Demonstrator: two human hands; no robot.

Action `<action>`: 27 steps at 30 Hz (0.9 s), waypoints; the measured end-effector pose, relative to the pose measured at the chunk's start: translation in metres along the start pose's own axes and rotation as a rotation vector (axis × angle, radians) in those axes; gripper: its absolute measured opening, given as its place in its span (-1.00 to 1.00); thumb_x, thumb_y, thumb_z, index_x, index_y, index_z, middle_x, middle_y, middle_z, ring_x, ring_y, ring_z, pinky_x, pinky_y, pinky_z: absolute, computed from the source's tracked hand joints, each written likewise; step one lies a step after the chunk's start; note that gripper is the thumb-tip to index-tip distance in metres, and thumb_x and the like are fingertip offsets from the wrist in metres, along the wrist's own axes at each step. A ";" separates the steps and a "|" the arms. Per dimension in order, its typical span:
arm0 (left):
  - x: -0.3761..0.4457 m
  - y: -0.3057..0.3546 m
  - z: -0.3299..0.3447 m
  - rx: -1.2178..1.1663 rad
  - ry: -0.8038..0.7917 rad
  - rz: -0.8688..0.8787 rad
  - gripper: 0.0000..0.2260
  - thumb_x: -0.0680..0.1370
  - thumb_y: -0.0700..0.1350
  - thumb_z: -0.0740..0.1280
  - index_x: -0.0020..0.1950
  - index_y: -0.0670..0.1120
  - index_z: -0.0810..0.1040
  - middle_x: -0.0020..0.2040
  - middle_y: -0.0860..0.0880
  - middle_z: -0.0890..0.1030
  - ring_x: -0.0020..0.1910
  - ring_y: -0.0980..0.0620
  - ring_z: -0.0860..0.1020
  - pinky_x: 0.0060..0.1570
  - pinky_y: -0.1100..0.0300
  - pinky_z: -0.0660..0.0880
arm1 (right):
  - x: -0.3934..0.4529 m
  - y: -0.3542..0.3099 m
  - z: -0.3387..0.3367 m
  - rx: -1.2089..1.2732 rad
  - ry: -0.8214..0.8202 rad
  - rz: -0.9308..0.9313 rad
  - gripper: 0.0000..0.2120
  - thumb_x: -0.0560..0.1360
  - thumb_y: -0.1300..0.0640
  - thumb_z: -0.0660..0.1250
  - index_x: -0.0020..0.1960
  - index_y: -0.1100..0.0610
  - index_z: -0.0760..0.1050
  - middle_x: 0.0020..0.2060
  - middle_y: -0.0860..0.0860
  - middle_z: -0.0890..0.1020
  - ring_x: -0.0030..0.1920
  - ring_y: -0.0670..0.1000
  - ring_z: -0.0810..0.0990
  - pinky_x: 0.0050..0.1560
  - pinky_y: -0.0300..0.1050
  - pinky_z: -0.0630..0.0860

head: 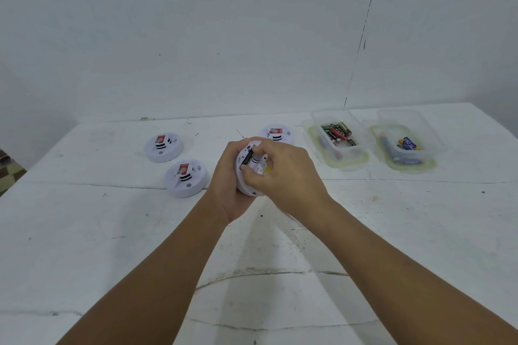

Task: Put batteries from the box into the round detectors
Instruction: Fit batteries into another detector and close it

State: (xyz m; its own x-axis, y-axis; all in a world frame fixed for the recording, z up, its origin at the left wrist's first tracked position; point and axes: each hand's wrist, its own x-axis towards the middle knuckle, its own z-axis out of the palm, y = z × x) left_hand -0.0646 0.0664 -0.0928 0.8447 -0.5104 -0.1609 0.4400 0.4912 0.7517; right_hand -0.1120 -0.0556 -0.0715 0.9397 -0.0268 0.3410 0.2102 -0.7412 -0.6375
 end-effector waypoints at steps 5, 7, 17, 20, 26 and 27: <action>-0.001 -0.003 0.001 0.022 0.014 -0.049 -0.78 0.56 0.06 0.30 -0.02 -0.03 0.68 -0.04 -0.04 0.67 -0.04 0.01 0.64 -0.04 0.11 0.51 | 0.005 0.000 0.000 -0.063 -0.015 0.010 -0.70 0.46 -0.04 0.43 0.09 0.11 0.53 -0.21 -0.05 0.62 -0.21 -0.01 0.59 -0.20 0.00 0.56; 0.000 -0.004 0.001 0.004 0.018 -0.053 -0.77 0.58 0.06 0.28 -0.02 -0.04 0.67 -0.04 -0.04 0.66 -0.04 0.01 0.64 -0.04 0.11 0.52 | 0.005 0.003 0.000 -0.053 -0.018 0.004 -0.70 0.46 -0.03 0.43 0.08 0.11 0.52 -0.23 -0.07 0.61 -0.23 -0.04 0.57 -0.22 -0.04 0.54; 0.011 -0.009 0.000 0.073 0.094 0.005 -0.74 0.65 0.07 0.23 0.03 -0.05 0.64 -0.08 -0.02 0.63 -0.06 0.01 0.62 -0.06 0.14 0.47 | -0.003 0.016 0.008 0.281 -0.045 0.100 -0.76 0.58 -0.09 0.40 0.16 -0.01 0.48 -0.29 -0.14 0.57 -0.27 -0.20 0.55 -0.31 -0.35 0.40; 0.014 -0.012 0.002 0.122 0.089 0.006 -0.79 0.63 0.06 0.25 0.05 -0.03 0.61 -0.13 0.00 0.62 -0.12 0.03 0.61 -0.11 0.13 0.44 | -0.004 0.016 0.010 0.333 -0.020 0.158 -0.78 0.61 -0.10 0.37 0.17 -0.02 0.50 -0.15 -0.15 0.60 -0.15 -0.18 0.58 -0.26 -0.38 0.41; 0.023 -0.015 0.001 0.119 0.120 0.013 -0.80 0.63 0.03 0.25 0.12 -0.01 0.61 -0.13 -0.02 0.65 -0.16 -0.01 0.63 -0.30 0.17 0.54 | 0.001 0.025 0.002 0.417 -0.090 0.341 -0.81 0.57 -0.05 0.40 0.13 -0.02 0.50 -0.07 -0.08 0.66 -0.26 -0.17 0.56 -0.43 -0.41 0.34; 0.024 -0.016 0.004 0.123 0.125 0.015 -0.79 0.62 0.03 0.25 0.05 0.00 0.65 -0.13 -0.02 0.66 -0.16 -0.01 0.64 -0.29 0.17 0.55 | 0.002 0.026 0.001 0.454 -0.098 0.383 -0.80 0.55 -0.03 0.42 0.13 -0.03 0.51 -0.06 -0.07 0.66 -0.26 -0.16 0.56 -0.43 -0.38 0.36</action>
State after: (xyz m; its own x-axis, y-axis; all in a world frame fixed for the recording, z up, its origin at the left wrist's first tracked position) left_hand -0.0523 0.0436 -0.1062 0.8859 -0.4077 -0.2214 0.3925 0.4043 0.8261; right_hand -0.1047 -0.0744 -0.0882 0.9873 -0.1572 -0.0230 -0.0744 -0.3299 -0.9411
